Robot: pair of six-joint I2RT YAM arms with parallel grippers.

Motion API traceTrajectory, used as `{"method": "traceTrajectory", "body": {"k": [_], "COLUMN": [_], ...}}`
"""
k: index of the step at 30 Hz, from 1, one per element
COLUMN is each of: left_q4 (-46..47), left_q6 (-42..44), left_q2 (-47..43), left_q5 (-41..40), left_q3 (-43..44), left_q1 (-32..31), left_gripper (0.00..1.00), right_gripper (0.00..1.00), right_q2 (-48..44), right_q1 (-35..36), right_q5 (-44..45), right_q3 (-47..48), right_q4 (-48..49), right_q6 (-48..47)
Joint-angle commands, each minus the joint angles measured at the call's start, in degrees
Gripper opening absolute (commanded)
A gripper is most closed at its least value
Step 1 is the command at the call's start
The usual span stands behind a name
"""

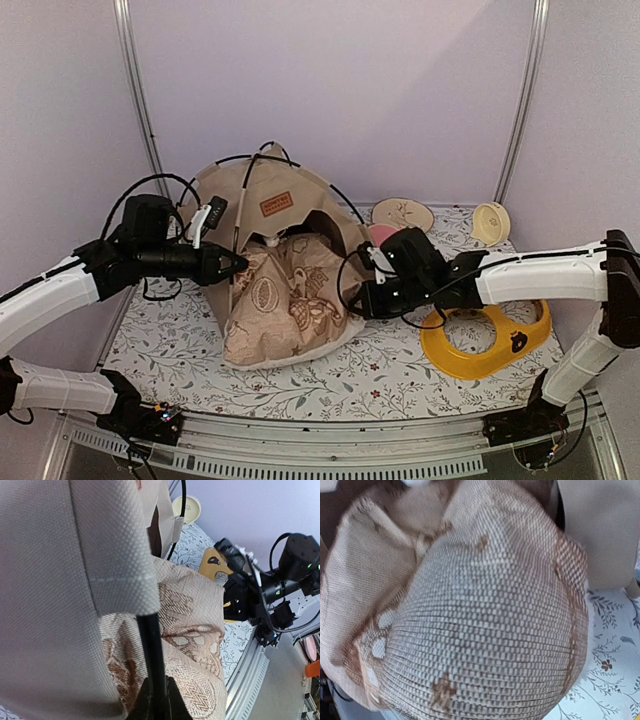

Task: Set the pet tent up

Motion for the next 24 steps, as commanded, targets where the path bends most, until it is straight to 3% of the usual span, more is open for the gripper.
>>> {"method": "traceTrajectory", "body": {"k": [1,10,14,19,24], "left_q4": [0.32,0.59,1.32,2.09,1.48], "left_q6": [0.67,1.11,0.07,-3.37,-5.87], "left_q2": [0.38,-0.42,-1.25,-1.26,-1.27], "left_q5": [5.15,11.61,11.91,6.20,-0.65], "left_q3": [1.25,2.82,3.33,2.80,1.95], "left_q1": [-0.73,-0.90,-0.96,-0.90,-0.90], "left_gripper": [0.00,0.00,0.00,0.00,0.00], "right_gripper": [0.00,0.00,0.03,0.45,0.78], "right_q2": [0.70,11.62,17.22,12.12,3.68], "right_q1": [0.25,-0.24,-2.27,-2.11,-1.00], "right_q5": [6.21,20.44,15.98,13.87,14.75], "right_q3": [11.57,20.89,22.38,19.40,16.19], "right_q4": [3.20,3.96,2.19,0.54,-4.20], "right_q6": [-3.98,-7.90,-6.48,-5.77,-7.09]}}
